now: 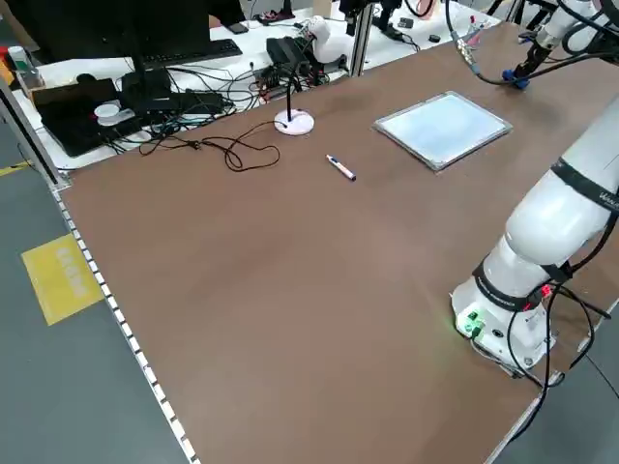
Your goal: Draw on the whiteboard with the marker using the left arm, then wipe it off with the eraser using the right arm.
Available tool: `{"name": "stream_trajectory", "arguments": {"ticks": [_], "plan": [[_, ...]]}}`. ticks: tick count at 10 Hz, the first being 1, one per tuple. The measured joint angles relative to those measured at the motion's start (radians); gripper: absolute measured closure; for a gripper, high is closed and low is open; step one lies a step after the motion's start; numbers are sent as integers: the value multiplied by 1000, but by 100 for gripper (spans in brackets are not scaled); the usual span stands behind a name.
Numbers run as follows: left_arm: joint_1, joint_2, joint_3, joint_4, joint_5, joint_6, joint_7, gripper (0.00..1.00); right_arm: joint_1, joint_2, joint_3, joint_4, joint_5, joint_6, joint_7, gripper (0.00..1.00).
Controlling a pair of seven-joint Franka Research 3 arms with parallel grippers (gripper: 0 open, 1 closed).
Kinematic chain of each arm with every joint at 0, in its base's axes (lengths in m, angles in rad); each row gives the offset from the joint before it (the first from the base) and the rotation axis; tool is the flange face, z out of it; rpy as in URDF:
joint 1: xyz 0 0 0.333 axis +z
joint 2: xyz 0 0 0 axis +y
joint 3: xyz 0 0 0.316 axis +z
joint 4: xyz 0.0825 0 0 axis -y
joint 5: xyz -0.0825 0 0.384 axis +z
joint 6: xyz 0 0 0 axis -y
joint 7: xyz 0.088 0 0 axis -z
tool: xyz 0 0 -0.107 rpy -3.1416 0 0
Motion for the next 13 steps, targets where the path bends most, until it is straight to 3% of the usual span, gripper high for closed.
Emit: {"name": "stream_trajectory", "arguments": {"ticks": [3, 5, 10, 13], "plan": [[0, -1, 0, 1, 0, 0, 0, 0, 0, 0, 0, 0, 0, 0, 0, 25], [0, -1, 0, 1, 0, 0, 0, 0, 0, 0, -1, 0, 0, 0, 0, 3], [0, -1, 0, 2, 0, 0, 0, 0, -1, -19, -1, 11, 0, -24, 2, 0], [0, -1, 0, 4, 0, 0, 0, 0, 7, -101, 8, 50, 0, -179, 2, 0]]}}
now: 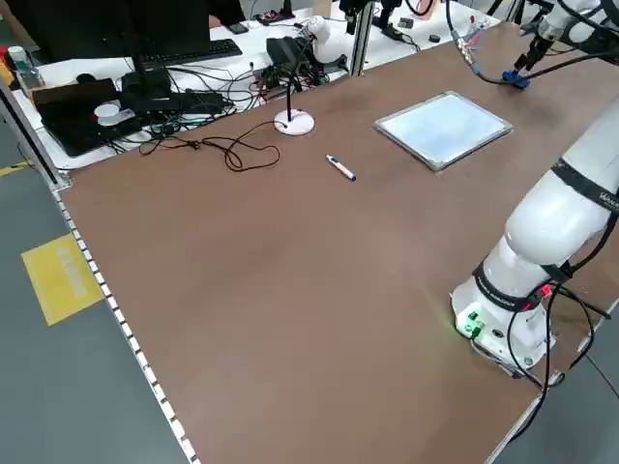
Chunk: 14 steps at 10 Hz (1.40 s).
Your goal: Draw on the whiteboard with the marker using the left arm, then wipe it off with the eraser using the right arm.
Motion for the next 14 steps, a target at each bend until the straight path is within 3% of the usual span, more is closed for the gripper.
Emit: {"name": "stream_trajectory", "arguments": {"ticks": [3, 7, 10, 14], "plan": [[0, 0, 0, 3, 0, 0, 0, 0, 72, -103, 9, 106, 0, -280, 4, 0], [0, -2, 0, 5, 0, 0, -2, 0, 211, -165, 16, 419, 9, -759, -3, 0], [0, -3, 0, 12, 0, 0, -2, 0, 201, -170, 1, 575, 89, -881, -163, 0], [0, -3, 0, 22, 0, 0, -2, 0, 119, -172, -12, 660, 219, -952, -242, 0]]}}
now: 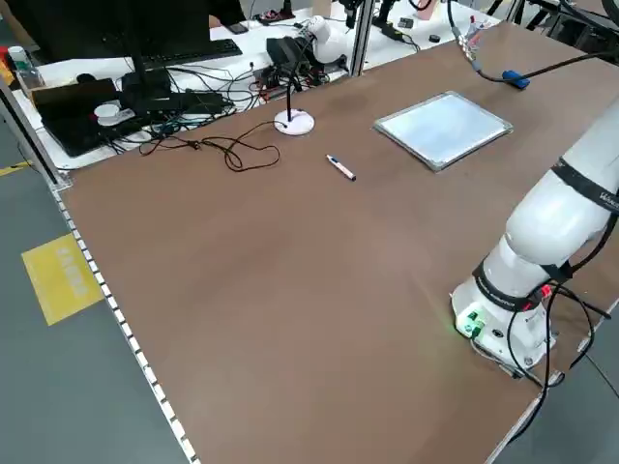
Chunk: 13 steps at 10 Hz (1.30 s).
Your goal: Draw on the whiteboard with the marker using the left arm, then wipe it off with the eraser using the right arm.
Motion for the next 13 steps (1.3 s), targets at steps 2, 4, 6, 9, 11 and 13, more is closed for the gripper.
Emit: {"name": "stream_trajectory", "arguments": {"ticks": [2, 4, 6, 9, 11, 13], "plan": [[0, 0, 0, 4, 0, 0, 0, 0, -2, -9, 1, 52, 49, -70, 28, 0], [0, 0, 1, 6, 0, 0, 0, 0, -2, -22, 3, 107, 75, -141, 73, 0], [2, 0, 2, 6, 0, 0, 0, 0, -2, -31, 4, 152, 104, -196, 94, 0], [4, 0, 3, 6, 0, 0, 0, 0, -5, -31, 3, 170, 113, -232, 101, 0], [4, 0, 3, 6, 0, 0, 0, 0, -13, -31, 2, 170, 114, -238, 101, 0], [4, 0, 3, 6, 1, 0, 0, 0, -15, -32, 0, 171, 114, -240, 101, 0]]}}
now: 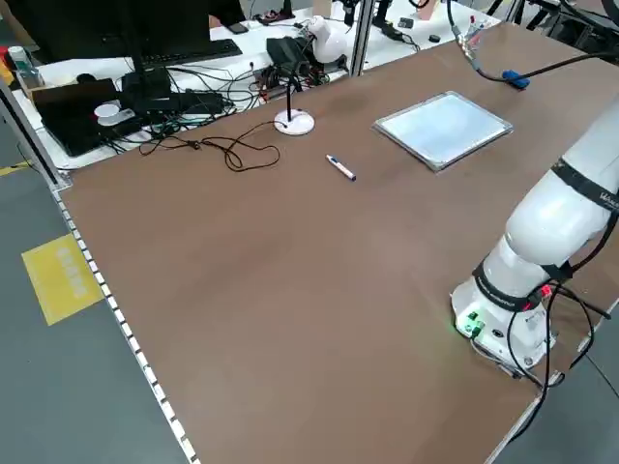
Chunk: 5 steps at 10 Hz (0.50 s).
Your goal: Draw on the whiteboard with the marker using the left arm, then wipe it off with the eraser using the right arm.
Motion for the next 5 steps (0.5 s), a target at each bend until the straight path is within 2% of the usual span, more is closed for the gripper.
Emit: {"name": "stream_trajectory", "arguments": {"ticks": [5], "plan": [[0, 0, 0, 5, 0, 0, 0, 0, 6, -12, -6, 2, 0, -24, 0, 0]]}}
